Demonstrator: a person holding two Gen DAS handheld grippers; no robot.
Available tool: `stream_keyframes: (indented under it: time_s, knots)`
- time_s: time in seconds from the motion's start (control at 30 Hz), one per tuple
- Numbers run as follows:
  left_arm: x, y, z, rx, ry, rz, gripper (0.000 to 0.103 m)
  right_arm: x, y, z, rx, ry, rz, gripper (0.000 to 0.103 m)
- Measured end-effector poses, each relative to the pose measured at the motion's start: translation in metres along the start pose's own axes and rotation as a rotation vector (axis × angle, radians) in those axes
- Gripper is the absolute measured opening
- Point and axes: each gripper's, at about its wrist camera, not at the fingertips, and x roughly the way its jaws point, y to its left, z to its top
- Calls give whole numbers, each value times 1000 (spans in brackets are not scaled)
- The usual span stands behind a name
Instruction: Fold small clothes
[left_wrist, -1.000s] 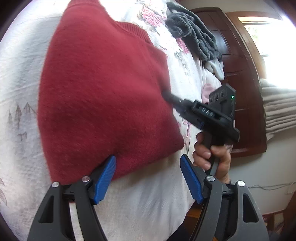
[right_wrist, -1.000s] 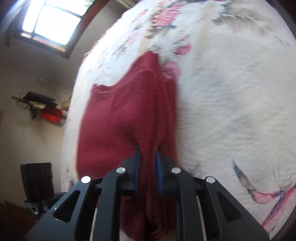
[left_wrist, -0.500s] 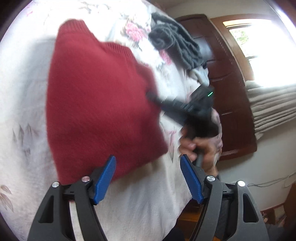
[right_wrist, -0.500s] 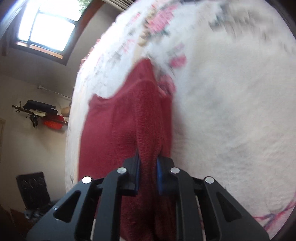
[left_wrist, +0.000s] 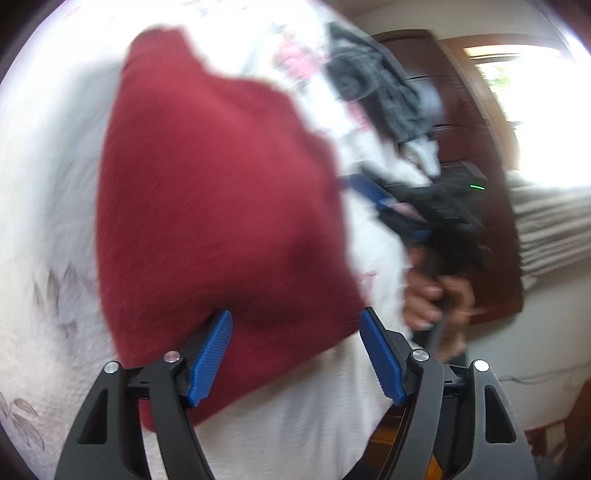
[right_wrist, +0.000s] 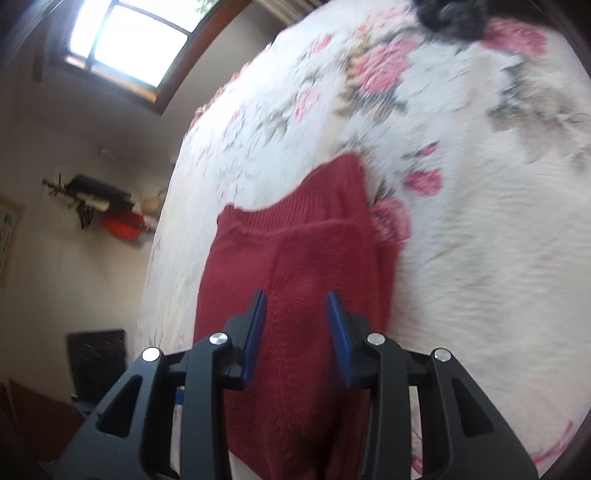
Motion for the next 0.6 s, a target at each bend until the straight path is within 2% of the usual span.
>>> stream_keyframes:
  time_s: [0.03,0.07,0.1,0.13,0.17,0.23,0.27,0.3,0.37,0.4,0.43,0.47,0.5,0.53,0.6]
  knots:
    - [-4,-5,6,19,-26,15,72,13,-5,5,4,19,-44,22]
    - [-5,-5,11,21,-37,42,72,23,-9,10,14,27,-78,3]
    - [-2,-1,17,10,-34,85,73,33,-20,14,40,40,-102,0]
    - [8,10,23,-15,8,135,73,37,-30,17,80,47,-77,0]
    - [17,22,26,-58,53,143,72,36,-36,19,108,48,-58,0]
    - [16,26,32,-87,70,144,70,20,-24,20,90,17,-47,2]
    - [10,18,35,-53,61,128,70,10,-14,17,69,1,-25,9]
    - [1,9,38,-7,33,110,70,-4,0,8,35,-4,33,9]
    - [-13,-8,51,77,-31,93,71,-14,20,-12,-33,20,73,9]
    - [-13,-9,61,87,-50,113,71,-12,24,-20,-51,35,81,9]
    - [-9,-6,67,88,-49,145,71,-8,24,-28,-56,59,81,9]
    - [2,1,75,92,-27,215,71,1,20,-36,-58,87,47,9]
    - [15,11,79,92,8,292,71,11,12,-40,-52,98,-19,1]
    - [34,25,81,86,66,344,68,17,3,-41,-31,104,-37,0]
    - [49,23,80,155,96,411,67,17,-7,-41,25,97,-15,0]
